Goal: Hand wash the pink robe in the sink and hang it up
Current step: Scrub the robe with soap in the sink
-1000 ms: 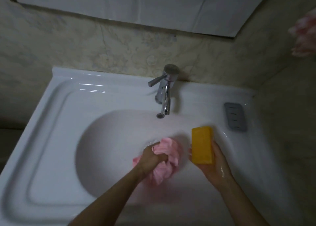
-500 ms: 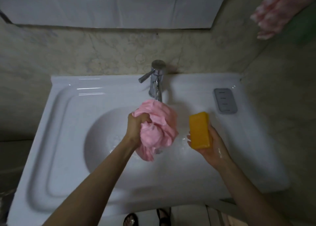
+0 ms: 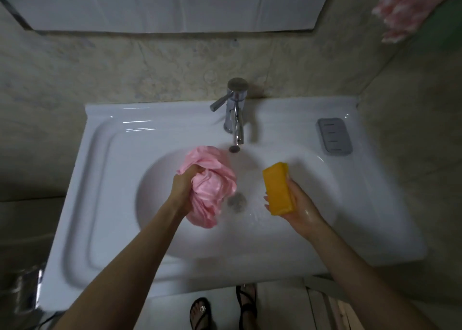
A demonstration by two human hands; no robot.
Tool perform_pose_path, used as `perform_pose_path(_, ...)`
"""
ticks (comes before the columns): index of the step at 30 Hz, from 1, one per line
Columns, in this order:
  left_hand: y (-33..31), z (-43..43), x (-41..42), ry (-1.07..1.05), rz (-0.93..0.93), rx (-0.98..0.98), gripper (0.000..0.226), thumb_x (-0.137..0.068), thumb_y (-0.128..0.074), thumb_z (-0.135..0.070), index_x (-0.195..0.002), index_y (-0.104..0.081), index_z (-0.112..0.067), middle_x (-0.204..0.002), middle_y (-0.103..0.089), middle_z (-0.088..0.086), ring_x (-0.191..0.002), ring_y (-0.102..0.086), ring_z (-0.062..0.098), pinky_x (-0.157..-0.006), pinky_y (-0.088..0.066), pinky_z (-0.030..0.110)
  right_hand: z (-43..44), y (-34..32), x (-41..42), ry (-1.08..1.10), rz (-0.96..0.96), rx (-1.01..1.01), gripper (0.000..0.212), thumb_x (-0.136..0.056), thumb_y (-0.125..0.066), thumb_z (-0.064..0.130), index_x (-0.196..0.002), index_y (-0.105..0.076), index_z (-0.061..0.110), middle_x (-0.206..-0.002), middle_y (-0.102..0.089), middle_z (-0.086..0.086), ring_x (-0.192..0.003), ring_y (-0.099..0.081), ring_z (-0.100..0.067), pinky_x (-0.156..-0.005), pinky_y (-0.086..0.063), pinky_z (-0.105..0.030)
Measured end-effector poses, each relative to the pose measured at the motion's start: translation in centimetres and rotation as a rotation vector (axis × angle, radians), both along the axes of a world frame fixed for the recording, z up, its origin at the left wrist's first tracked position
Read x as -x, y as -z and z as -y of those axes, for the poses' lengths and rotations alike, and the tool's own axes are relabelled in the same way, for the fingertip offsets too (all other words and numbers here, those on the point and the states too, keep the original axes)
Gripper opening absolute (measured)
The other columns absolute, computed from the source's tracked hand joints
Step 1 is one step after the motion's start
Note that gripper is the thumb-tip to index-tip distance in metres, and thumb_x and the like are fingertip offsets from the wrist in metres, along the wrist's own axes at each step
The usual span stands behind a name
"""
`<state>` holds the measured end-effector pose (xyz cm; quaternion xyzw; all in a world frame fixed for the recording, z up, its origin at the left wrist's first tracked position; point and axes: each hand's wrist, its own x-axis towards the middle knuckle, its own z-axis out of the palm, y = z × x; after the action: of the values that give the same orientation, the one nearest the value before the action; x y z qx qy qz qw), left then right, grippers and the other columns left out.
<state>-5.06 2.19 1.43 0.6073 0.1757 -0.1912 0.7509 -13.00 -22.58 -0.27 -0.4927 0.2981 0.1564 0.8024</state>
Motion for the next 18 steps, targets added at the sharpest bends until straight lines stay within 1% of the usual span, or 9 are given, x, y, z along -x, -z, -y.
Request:
perform_pose_path(3,1.8,-2.1,1.6,-0.087,-0.075,-0.163,0.038,-0.075,-0.062,-0.031,-0.103,-0.067,-0.006,-0.098,-0.069,0.014,-0.096,-0.065,0.032,-0.082,-0.052,0.04,-3.4,0.6,-0.8,-0.056,-0.004,0.028,0.073,-0.078,-0.057,0.055,-0.138,-0.044,0.015,-0.119,-0.062,-0.014,-0.098,-0.064,-0.025,-0.083,-0.054,-0.039)
perform_pose_path(6,2.6,-4.8,3.4,-0.154,-0.154,-0.347,0.063,-0.056,-0.066,-0.048,-0.103,-0.065,-0.006,-0.096,-0.068,0.012,-0.095,-0.064,0.032,-0.078,-0.052,0.036,-6.9,1.3,-1.6,-0.116,-0.008,0.034,0.063,-0.086,-0.048,0.051,-0.138,-0.044,0.015,-0.12,-0.061,-0.019,-0.096,-0.062,-0.027,-0.072,-0.055,-0.031)
perform_pose_path(8,2.5,-7.1,4.6,-0.105,-0.111,-0.563,0.058,-0.066,-0.065,-0.05,-0.105,-0.063,-0.006,-0.099,-0.066,0.012,-0.097,-0.062,0.031,-0.079,-0.049,0.034,-8.9,1.7,-1.9,-0.139,-0.015,0.054,0.054,-0.092,-0.046,0.046,-0.138,-0.043,0.016,-0.109,-0.063,-0.016,-0.09,-0.063,-0.026,-0.074,-0.054,-0.034)
perform_pose_path(11,1.9,-10.7,5.8,0.146,0.088,-1.044,0.076,-0.062,-0.05,-0.07,-0.102,-0.065,-0.007,-0.1,-0.065,0.014,-0.094,-0.059,0.033,-0.08,-0.05,0.039,-11.5,2.2,-2.1,-0.161,-0.051,0.071,0.052,-0.094,-0.047,0.046,-0.135,-0.046,0.015,-0.108,-0.065,-0.015,-0.088,-0.066,-0.025,-0.073,-0.055,-0.036)
perform_pose_path(12,2.2,-11.8,5.9,0.24,0.216,-1.215,0.074,-0.061,-0.055,-0.067,-0.096,-0.067,-0.003,-0.099,-0.062,0.016,-0.092,-0.057,0.036,-0.077,-0.048,0.041,-12.3,2.4,-2.1,-0.158,-0.067,0.087,0.054,-0.093,-0.048,0.047,-0.135,-0.046,0.013,-0.113,-0.064,-0.016,-0.091,-0.066,-0.026,-0.074,-0.055,-0.037)
perform_pose_path(14,2.5,-12.9,5.8,0.4,0.469,-1.393,0.059,-0.054,-0.082,-0.046,-0.086,-0.068,0.002,-0.1,-0.058,0.019,-0.087,-0.056,0.04,-0.069,-0.048,0.042,-14.0,2.5,-2.2,-0.181,-0.079,0.157,0.049,-0.096,-0.046,0.045,-0.134,-0.045,0.015,-0.122,-0.058,-0.012,-0.103,-0.061,-0.026,-0.085,-0.052,-0.04)
perform_pose_path(16,1.7,-12.5,5.7,0.589,0.572,-1.395,0.058,-0.051,-0.089,-0.026,-0.096,-0.065,0.003,-0.11,-0.058,0.016,-0.087,-0.06,0.038,-0.063,-0.05,0.038,-15.2,2.6,-2.3,-0.222,-0.079,0.215,0.049,-0.097,-0.042,0.047,-0.138,-0.04,0.02,-0.13,-0.052,-0.006,-0.116,-0.055,-0.023,-0.096,-0.047,-0.041)
perform_pose_path(17,1.5,-12.1,5.6,0.659,0.569,-1.352,0.06,-0.058,-0.086,-0.023,-0.107,-0.06,0.001,-0.12,-0.055,0.013,-0.095,-0.06,0.035,-0.064,-0.05,0.037,-15.7,2.7,-2.3,-0.258,-0.073,0.211,0.053,-0.096,-0.04,0.051,-0.141,-0.039,0.023,-0.13,-0.052,-0.002,-0.116,-0.055,-0.019,-0.093,-0.05,-0.039)
perform_pose_path(18,1.5,-11.9,5.4,0.727,0.569,-1.318,0.064,-0.064,-0.082,-0.021,-0.118,-0.052,-0.004,-0.129,-0.051,0.01,-0.103,-0.059,0.033,-0.065,-0.051,0.036,-16.1,2.9,-2.4,-0.31,-0.059,0.2,0.052,-0.095,-0.037,0.055,-0.139,-0.04,0.026,-0.121,-0.056,0.002,-0.105,-0.06,-0.012,-0.081,-0.054,-0.032)
